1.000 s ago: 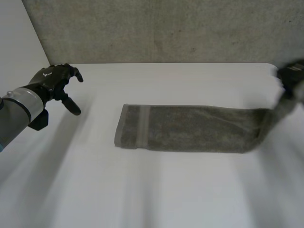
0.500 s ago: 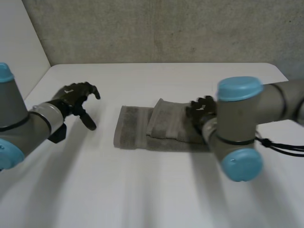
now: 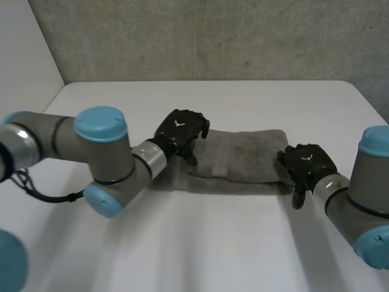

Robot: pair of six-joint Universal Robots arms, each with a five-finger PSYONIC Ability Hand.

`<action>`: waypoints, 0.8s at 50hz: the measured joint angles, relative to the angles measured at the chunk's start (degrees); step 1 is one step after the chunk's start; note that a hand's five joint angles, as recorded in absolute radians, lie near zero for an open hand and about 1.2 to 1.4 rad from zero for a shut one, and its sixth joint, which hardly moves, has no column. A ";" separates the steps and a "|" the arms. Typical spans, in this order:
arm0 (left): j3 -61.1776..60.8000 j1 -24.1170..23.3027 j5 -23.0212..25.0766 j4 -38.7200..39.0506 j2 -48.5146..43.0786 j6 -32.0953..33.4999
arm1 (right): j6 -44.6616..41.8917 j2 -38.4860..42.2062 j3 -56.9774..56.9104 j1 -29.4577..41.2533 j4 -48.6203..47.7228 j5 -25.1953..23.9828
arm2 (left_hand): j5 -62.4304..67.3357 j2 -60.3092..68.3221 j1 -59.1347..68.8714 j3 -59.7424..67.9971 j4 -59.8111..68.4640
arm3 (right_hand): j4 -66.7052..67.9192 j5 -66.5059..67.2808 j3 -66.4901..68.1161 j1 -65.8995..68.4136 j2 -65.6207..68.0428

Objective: Fold the towel.

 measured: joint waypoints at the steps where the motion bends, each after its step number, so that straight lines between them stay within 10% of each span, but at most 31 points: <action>1: 2.01 -0.42 0.06 0.07 -1.86 1.27 | -0.02 -0.07 0.64 0.02 -0.38 -0.02 | 0.11 0.04 0.12 0.02 0.00 | 0.00 0.00 0.00 0.00 0.00; 40: 13.28 -1.46 -0.59 -12.51 -10.84 9.60 | -1.04 -0.84 2.85 0.20 -2.78 0.07 | 0.04 -0.64 -2.05 -0.30 -0.53 | -0.01 0.03 -0.06 -0.79 0.00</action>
